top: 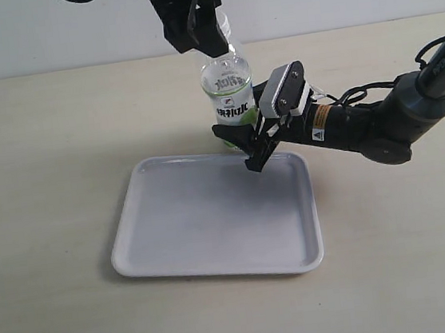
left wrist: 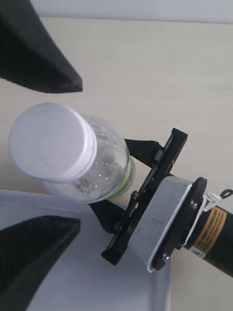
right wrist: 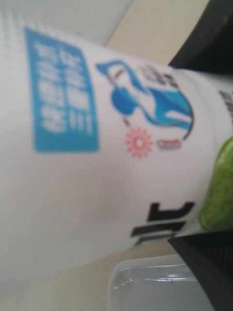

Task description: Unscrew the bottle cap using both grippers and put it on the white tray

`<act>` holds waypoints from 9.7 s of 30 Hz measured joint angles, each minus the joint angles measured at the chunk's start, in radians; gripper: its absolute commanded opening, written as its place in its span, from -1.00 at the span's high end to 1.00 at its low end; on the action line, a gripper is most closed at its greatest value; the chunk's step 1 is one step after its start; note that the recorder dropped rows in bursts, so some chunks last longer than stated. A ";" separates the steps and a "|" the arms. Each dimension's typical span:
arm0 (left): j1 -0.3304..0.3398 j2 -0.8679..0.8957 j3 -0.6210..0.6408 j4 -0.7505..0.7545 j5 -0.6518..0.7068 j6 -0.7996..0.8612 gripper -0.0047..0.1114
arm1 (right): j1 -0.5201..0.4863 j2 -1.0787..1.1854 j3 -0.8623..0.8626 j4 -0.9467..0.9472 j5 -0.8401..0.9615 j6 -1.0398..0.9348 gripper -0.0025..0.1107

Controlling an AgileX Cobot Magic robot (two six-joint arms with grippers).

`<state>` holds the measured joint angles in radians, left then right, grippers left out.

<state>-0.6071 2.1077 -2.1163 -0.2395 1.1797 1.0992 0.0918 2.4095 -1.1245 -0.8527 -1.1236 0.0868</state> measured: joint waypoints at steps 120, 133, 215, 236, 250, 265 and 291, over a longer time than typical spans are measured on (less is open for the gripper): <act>-0.001 0.016 0.000 0.042 0.009 0.079 -0.10 | 0.000 -0.004 0.000 -0.004 0.008 0.006 0.96; -0.001 0.012 0.000 0.042 0.001 0.063 -0.10 | 0.000 -0.004 0.000 -0.004 0.008 0.006 0.96; -0.001 -0.205 0.073 0.110 0.042 -0.524 0.92 | 0.000 -0.004 0.000 0.005 0.012 0.019 0.96; -0.001 -0.205 0.148 0.112 0.046 -0.508 0.92 | 0.000 -0.004 0.000 0.005 0.012 0.019 0.96; -0.001 -0.205 0.148 0.110 0.046 -0.506 0.92 | 0.000 -0.004 0.000 0.005 0.012 0.019 0.96; -0.001 -0.205 0.236 0.105 0.046 -0.438 0.92 | 0.000 -0.004 0.000 0.007 0.014 0.019 0.96; -0.001 -0.123 0.673 -0.129 -0.154 0.228 0.92 | 0.000 -0.004 0.000 0.011 0.016 0.020 0.96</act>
<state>-0.6085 1.9847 -1.4434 -0.3685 1.0254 1.3273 0.0918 2.4053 -1.1245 -0.8416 -1.1081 0.1073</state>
